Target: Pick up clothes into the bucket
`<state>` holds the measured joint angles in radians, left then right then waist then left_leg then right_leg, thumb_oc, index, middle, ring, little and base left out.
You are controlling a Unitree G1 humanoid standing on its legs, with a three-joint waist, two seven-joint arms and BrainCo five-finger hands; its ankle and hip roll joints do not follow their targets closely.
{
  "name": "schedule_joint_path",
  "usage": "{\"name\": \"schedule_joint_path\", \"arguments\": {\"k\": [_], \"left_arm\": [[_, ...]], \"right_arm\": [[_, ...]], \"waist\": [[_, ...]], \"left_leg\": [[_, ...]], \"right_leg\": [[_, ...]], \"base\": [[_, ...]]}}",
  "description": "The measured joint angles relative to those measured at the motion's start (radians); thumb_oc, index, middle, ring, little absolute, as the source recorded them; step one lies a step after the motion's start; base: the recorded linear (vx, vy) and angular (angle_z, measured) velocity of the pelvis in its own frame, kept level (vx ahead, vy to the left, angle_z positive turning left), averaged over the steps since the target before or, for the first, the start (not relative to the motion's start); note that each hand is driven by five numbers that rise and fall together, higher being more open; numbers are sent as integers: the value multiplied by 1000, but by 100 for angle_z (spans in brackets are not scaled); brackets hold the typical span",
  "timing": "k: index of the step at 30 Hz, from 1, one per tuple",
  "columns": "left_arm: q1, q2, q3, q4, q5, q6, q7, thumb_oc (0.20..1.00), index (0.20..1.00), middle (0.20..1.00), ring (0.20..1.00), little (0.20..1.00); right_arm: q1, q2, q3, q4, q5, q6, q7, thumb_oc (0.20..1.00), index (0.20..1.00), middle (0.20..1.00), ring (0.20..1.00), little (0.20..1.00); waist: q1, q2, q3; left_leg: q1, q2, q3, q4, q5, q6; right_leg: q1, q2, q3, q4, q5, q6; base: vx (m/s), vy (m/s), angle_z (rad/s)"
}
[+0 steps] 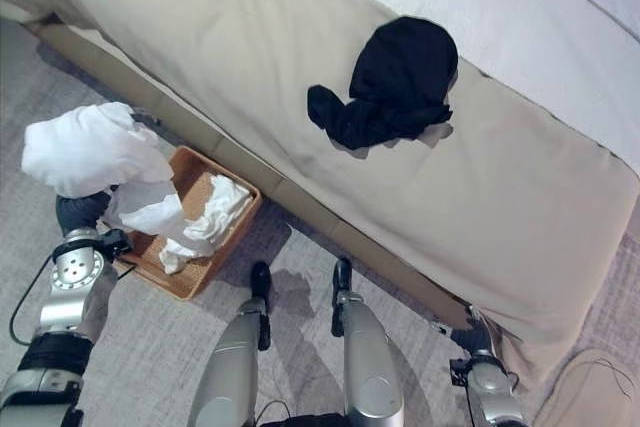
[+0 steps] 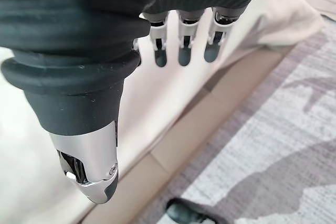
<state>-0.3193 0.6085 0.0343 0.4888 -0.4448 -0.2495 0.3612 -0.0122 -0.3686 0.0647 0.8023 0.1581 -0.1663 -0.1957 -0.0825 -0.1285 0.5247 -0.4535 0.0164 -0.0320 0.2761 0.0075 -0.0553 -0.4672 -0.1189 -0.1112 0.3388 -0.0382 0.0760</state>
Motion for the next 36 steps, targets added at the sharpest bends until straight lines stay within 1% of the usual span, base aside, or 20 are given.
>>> {"name": "schedule_joint_path", "arguments": {"k": [1,2,4,5,6,8,10,11,14,15,16,17,19,20,22,28,29,33,34,36], "left_arm": [[-20,5,-12,13,0,-1,9,200,200,200,200,200],[-56,19,-21,44,1,-2,20,200,200,200,200,200],[-106,34,-64,105,2,2,41,200,200,200,200,200],[-112,36,-70,111,9,2,45,200,200,200,200,200],[-140,51,-96,126,39,0,60,200,200,200,200,200],[-175,70,-101,133,56,1,66,200,200,200,200,200],[-210,91,-121,160,80,6,80,200,200,200,200,200],[-220,105,-137,167,82,14,88,200,200,200,200,200],[-274,132,-187,218,129,30,106,200,200,200,200,200],[-282,141,-194,224,141,33,112,200,200,200,200,200],[-293,145,-201,234,150,34,115,200,200,200,200,200],[-315,154,-211,261,157,37,120,200,200,200,200,200],[-332,160,-210,293,156,48,122,200,200,200,200,200],[-332,159,-211,305,157,56,123,200,200,200,200,200],[-334,156,-211,328,157,65,123,200,200,200,200,200],[-347,160,-210,373,177,82,126,200,200,200,200,200],[-333,160,-210,370,197,89,126,200,200,200,200,200],[-307,158,-210,374,198,96,125,200,200,200,200,200],[-306,156,-209,389,198,100,122,1000,1000,1000,1000,1000],[-306,155,-208,418,201,111,117,1000,1000,1000,1000,1000]], "right_arm": [[-6,-5,13,-13,5,-6,-5,1000,1000,1000,1000,1000],[-32,-2,27,-20,15,-16,-10,1000,1000,1000,1000,1000],[-52,3,37,-36,32,-33,-22,1000,1000,1000,1000,1000],[-55,2,43,-37,34,-38,-27,1000,1000,1000,1000,1000],[-55,-8,68,-49,46,-47,-34,1000,1000,1000,1000,1000],[-63,-8,74,-57,51,-48,-35,1000,1000,1000,1000,1000],[-65,-16,105,-68,52,-49,-42,1000,1000,1000,1000,1000],[-61,-17,114,-75,53,-51,-42,1000,1000,1000,1000,1000],[-62,-21,113,-87,61,-69,-56,1000,1000,1000,1000,1000],[-64,-21,113,-93,61,-71,-57,1000,1000,1000,1000,1000],[-64,-21,113,-95,62,-75,-62,1000,1000,1000,1000,1000],[-66,-24,115,-95,65,-76,-64,1000,1000,1000,1000,1000],[-73,-26,125,-90,72,-76,-65,1000,1000,1000,1000,1000],[-74,-29,138,-91,72,-76,-70,1000,1000,1000,1000,1000],[-74,-30,144,-91,72,-76,-73,1000,1000,1000,1000,1000],[-74,-35,145,-91,73,-77,-76,1000,1000,1000,1000,1000],[-75,-36,145,-91,73,-77,-76,1000,1000,1000,1000,1000],[-75,-36,146,-92,79,-77,-76,1000,1000,1000,1000,1000],[-75,-36,146,-96,81,-77,-76,1000,1000,1000,1000,1000],[-76,-37,146,-95,84,-77,-74,1000,1000,1000,1000,1000]], "waist": [[-3,-1,3],[-9,-10,14],[-16,-11,13],[-17,-11,13],[-17,-12,12],[-21,-12,12],[-29,-13,12],[-37,-12,12],[-42,-13,12],[-40,-13,11],[-47,-13,11],[-49,-14,11],[-51,-14,11],[-66,-14,11],[-74,-17,9],[-72,-20,7],[-72,-21,7],[-73,-22,6],[-74,-23,5],[-76,-24,4]], "left_leg": [[-29,0,-2,21,-4,-3],[-68,1,-7,52,-7,-6],[-129,2,-15,102,-13,-8],[-139,5,-17,106,-18,-8],[-177,2,-26,121,-34,-4],[-233,-1,-35,128,-32,-2],[-278,-7,-53,139,-32,-1],[-299,-8,-59,153,-31,0],[-368,-11,-63,178,-26,-1],[-387,-12,-64,189,-27,-3],[-405,-12,-65,202,-27,-4],[-448,-9,-67,238,-36,-5],[-479,-6,-72,262,-46,-8],[-494,-6,-77,278,-50,-5],[-495,-7,-77,280,-51,-6],[-495,7,-77,251,-48,-2],[-495,10,-76,240,-45,2],[-495,16,-75,224,-36,2],[-494,18,-75,223,-36,2],[-492,20,-73,222,-36,1]], "right_leg": [[-25,0,-1,16,-4,-5],[-62,0,-2,41,-6,-8],[-110,4,-4,70,-5,-9],[-119,5,-5,74,-6,-10],[-157,1,-6,96,-28,-11],[-212,-2,-13,117,-36,-15],[-254,-5,-22,131,-49,-14],[-268,-6,-31,137,-50,-16],[-334,-10,-35,168,-48,-15],[-350,-11,-35,174,-49,-15],[-367,-10,-36,181,-46,-19],[-400,-7,-36,195,-46,-20],[-423,-4,-37,205,-46,-20],[-430,-3,-39,205,-46,-20],[-429,-3,-39,202,-45,-20],[-424,14,-39,158,-23,-15],[-424,17,-39,144,-18,-13],[-424,24,-39,125,-7,-14],[-424,26,-38,121,-4,-15],[-422,29,-38,113,3,-20]], "base": [[-133,2,7],[-65,3,6],[-91,8,1],[-89,-7,1],[-64,-11,7],[43,-13,17],[13,1,21],[-23,13,17],[-13,3,5],[0,0,0],[6,-21,-4],[13,-26,-7],[14,-23,-6],[0,0,0],[10,-15,-1],[7,-6,-6],[5,9,-4],[1,6,-3],[1,25,-3],[3,29,-4]]}}
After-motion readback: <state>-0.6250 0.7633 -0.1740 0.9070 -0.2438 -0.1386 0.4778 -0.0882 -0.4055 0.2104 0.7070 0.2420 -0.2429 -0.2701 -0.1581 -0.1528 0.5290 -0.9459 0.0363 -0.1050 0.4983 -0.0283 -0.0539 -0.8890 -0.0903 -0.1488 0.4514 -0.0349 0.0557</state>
